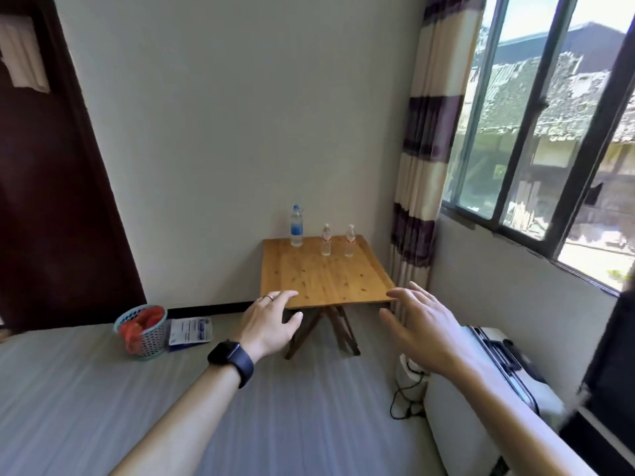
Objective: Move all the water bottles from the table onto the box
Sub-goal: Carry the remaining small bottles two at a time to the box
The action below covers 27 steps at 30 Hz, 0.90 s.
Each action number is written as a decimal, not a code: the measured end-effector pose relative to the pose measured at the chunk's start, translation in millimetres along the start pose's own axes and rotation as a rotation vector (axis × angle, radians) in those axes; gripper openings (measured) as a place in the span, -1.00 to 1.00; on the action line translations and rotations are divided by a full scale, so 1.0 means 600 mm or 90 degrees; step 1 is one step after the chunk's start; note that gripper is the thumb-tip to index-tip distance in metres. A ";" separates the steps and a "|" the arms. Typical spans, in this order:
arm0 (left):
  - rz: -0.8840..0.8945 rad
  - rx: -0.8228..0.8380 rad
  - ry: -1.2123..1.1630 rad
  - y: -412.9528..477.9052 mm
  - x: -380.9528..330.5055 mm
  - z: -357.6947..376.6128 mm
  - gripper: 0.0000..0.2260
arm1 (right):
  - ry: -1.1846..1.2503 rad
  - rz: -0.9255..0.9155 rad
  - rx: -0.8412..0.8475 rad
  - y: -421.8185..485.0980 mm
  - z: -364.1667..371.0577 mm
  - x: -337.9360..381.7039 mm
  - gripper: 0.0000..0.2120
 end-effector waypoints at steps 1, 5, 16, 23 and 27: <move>0.010 0.006 0.000 0.038 0.000 0.008 -0.57 | -0.007 0.000 -0.002 0.031 0.002 -0.010 -0.53; 0.020 0.019 -0.029 0.210 0.004 0.058 -0.58 | 0.009 0.020 -0.014 0.175 0.041 -0.071 -0.55; 0.009 0.033 -0.002 0.647 0.046 0.219 -0.59 | 0.025 0.041 0.043 0.584 0.234 -0.300 -0.52; -0.047 0.058 -0.002 0.866 0.109 0.303 -0.58 | 0.038 0.061 0.104 0.818 0.337 -0.415 -0.51; -0.052 0.096 0.005 0.972 0.148 0.372 -0.57 | 0.042 0.069 0.142 0.916 0.409 -0.460 -0.51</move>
Point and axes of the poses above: each hand's wrist, its own y-axis towards the middle knuckle, its own z-axis out of the palm, x = y × z, the point moved 10 cm from there along y, towards the middle knuckle, and after that the axes turned 6 degrees about y, right-handed, at the moved point
